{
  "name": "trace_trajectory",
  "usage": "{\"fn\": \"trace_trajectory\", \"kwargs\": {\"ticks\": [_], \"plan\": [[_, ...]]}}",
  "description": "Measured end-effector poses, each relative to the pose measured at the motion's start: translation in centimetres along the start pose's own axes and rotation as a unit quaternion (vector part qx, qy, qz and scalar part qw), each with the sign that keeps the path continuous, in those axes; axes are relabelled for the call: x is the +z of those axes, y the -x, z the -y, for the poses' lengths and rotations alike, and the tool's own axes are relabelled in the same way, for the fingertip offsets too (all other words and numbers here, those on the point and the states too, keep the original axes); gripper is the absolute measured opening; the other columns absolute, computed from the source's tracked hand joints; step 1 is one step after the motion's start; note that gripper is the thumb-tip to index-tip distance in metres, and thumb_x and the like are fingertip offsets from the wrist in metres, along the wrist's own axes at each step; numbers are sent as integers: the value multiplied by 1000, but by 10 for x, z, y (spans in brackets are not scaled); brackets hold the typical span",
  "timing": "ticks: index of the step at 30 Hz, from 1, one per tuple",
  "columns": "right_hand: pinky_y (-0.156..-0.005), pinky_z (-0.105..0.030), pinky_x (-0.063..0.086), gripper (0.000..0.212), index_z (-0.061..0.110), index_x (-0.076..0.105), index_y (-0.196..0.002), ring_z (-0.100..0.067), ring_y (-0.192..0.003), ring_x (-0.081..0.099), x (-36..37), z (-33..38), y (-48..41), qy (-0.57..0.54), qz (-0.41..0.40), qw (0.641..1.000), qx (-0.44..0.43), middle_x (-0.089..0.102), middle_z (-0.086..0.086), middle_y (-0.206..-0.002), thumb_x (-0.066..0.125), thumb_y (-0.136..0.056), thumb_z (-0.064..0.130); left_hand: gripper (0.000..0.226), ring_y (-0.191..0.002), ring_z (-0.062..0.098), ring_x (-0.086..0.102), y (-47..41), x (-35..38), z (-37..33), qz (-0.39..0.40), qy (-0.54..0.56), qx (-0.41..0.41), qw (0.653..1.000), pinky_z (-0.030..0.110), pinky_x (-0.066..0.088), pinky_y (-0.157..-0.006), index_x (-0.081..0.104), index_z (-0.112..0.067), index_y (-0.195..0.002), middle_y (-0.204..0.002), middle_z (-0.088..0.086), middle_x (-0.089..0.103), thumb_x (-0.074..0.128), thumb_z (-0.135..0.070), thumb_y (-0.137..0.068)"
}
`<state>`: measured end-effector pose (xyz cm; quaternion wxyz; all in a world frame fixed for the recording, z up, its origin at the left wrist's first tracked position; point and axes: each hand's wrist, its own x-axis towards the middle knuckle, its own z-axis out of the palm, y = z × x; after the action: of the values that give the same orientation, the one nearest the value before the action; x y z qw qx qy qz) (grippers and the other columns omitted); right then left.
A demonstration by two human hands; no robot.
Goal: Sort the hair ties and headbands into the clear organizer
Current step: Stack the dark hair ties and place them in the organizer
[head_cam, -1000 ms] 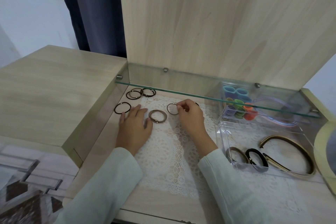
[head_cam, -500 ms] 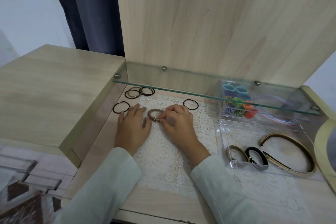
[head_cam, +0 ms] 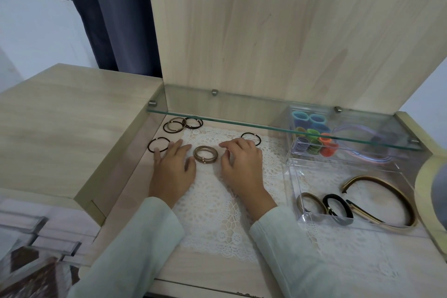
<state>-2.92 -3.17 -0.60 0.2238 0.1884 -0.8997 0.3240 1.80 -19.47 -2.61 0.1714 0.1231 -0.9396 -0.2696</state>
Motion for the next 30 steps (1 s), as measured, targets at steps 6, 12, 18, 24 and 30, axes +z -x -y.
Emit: {"fn": "trace_trajectory", "kwargs": {"ticks": [6,12,18,24,30], "plan": [[-111,-48,24,45,17,50,-136,-32,-140,30,4,-8,-2,133,98,983,76,45,-8,-145,46,-92,25,40,-147,23,27,-2,-2,0,-1,25,-14,1000,45,-11,-118,53,-16,-139,-152,2,42,49,-16,-98],[-118,-47,-2,55,21,18,-153,-30,-148,-1,4,-8,-7,159,202,960,114,9,-4,-162,23,-101,38,42,-146,17,24,-14,-13,0,94,14,-32,995,48,-7,-119,47,-19,-141,-156,0,31,45,-19,-99],[-118,-48,-4,55,21,17,-153,-30,-148,-2,5,-8,-5,157,200,960,117,8,-4,-162,21,-101,38,39,-132,22,47,-44,-30,-16,97,-75,-59,991,44,15,-120,56,-21,-133,-143,1,52,50,-28,-96],[-118,-48,-3,55,20,20,-153,-30,-148,0,5,-7,-5,157,190,962,117,11,-5,-161,22,-101,38,35,-103,42,59,-67,-24,-9,3,-189,-5,982,44,47,-83,53,1,-126,-124,21,58,48,-6,-92],[-118,-49,-2,54,19,23,-152,-31,-148,2,4,-5,-5,154,191,962,117,13,-6,-161,23,-101,36,24,-98,39,63,-80,-18,1,31,-236,-12,971,43,53,-78,63,-3,-108,-109,17,63,47,-3,-90]]}}
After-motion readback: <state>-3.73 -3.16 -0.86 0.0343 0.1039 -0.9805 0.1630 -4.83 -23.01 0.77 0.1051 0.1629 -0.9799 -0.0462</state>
